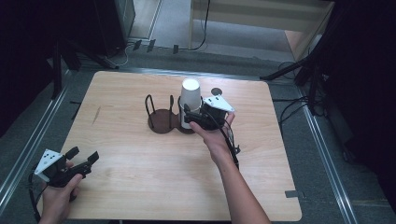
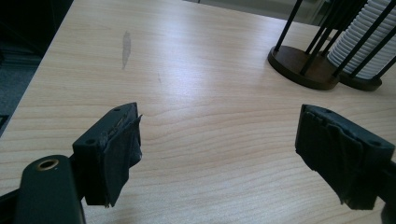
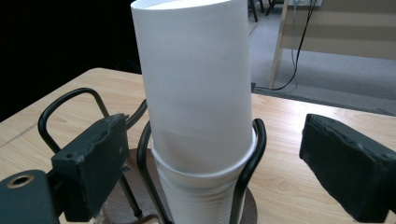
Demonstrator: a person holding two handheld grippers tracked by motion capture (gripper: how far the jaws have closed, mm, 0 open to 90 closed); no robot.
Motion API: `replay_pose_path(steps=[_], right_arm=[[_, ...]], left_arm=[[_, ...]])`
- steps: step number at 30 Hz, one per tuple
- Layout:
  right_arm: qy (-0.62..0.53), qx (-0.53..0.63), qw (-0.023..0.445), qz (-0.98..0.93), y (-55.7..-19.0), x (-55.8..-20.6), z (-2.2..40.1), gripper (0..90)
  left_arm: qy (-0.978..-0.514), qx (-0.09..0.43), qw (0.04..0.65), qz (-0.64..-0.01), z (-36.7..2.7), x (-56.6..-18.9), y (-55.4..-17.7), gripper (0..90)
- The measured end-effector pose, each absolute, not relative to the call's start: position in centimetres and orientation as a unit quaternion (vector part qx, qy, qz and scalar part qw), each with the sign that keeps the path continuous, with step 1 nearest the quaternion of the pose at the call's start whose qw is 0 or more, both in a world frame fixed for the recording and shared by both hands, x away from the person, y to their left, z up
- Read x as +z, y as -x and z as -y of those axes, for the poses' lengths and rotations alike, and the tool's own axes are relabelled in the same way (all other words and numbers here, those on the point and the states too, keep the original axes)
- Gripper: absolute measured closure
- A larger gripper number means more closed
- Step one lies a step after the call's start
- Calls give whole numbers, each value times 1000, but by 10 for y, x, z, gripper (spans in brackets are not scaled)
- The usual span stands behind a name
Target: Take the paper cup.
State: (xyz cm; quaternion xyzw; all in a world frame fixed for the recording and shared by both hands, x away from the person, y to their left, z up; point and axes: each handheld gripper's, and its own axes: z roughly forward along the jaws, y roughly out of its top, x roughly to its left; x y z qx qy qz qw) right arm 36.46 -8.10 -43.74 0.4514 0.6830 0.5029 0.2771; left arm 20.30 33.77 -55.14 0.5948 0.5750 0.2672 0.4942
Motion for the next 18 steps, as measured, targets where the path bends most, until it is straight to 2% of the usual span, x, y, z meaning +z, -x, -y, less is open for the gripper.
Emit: replay_pose_path(steps=[18], right_arm=[[-462,493,266,-687,-385,-447,62,80]], left_arm=[[-594,267,495,-575,-338,-551,-203,151]])
